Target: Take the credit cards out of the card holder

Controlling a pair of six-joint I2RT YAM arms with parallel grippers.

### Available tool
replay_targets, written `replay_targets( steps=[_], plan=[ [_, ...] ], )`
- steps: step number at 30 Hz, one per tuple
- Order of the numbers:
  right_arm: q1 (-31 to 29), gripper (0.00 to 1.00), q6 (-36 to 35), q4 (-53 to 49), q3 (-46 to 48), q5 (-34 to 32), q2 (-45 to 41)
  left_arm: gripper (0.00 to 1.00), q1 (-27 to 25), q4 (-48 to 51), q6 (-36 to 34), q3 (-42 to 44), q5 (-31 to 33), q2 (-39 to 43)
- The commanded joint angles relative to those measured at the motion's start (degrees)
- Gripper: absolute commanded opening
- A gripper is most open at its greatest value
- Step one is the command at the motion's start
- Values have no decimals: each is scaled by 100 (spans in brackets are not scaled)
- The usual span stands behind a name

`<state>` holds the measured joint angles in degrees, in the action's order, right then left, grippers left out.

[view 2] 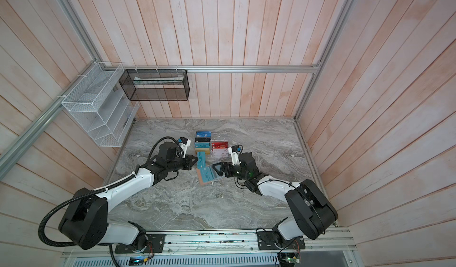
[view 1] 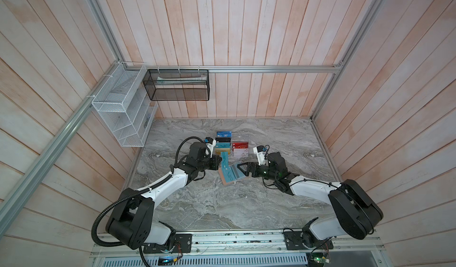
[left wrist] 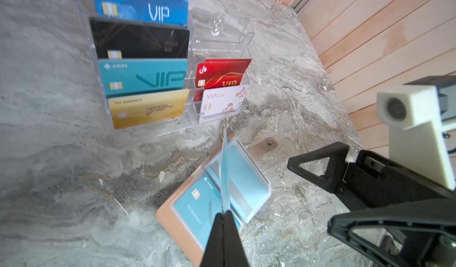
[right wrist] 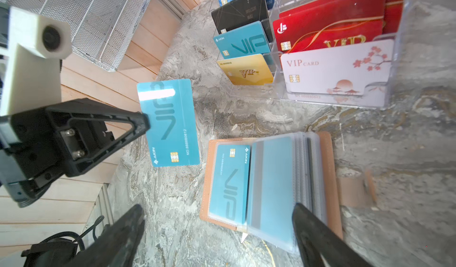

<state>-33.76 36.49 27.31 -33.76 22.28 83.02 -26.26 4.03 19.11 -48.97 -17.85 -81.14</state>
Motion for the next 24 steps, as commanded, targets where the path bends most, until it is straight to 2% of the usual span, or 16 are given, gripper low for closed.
replay_targets(
  steps=[1, 11, 15, 20, 24],
  plan=[
    [42, 95, -353, -595, -153, -298, -208, 0, 16, 667, -933, -460, 459, 90],
    [46, 98, -943, -1507, -614, -746, -508, 0, 8, 1723, -2973, -1688, 1370, -356],
    [48, 98, -1132, -1806, -917, -932, -516, 0, -16, 1794, -3794, -1891, 1640, -533],
    [60, 98, -1243, -1951, -1150, -1228, -395, 0, -42, 1832, -4637, -2122, 1680, -818],
    [106, 98, -1302, -1953, -1278, -1226, -246, 0, -125, 1763, -5563, -2117, 1850, -961]
  ],
)
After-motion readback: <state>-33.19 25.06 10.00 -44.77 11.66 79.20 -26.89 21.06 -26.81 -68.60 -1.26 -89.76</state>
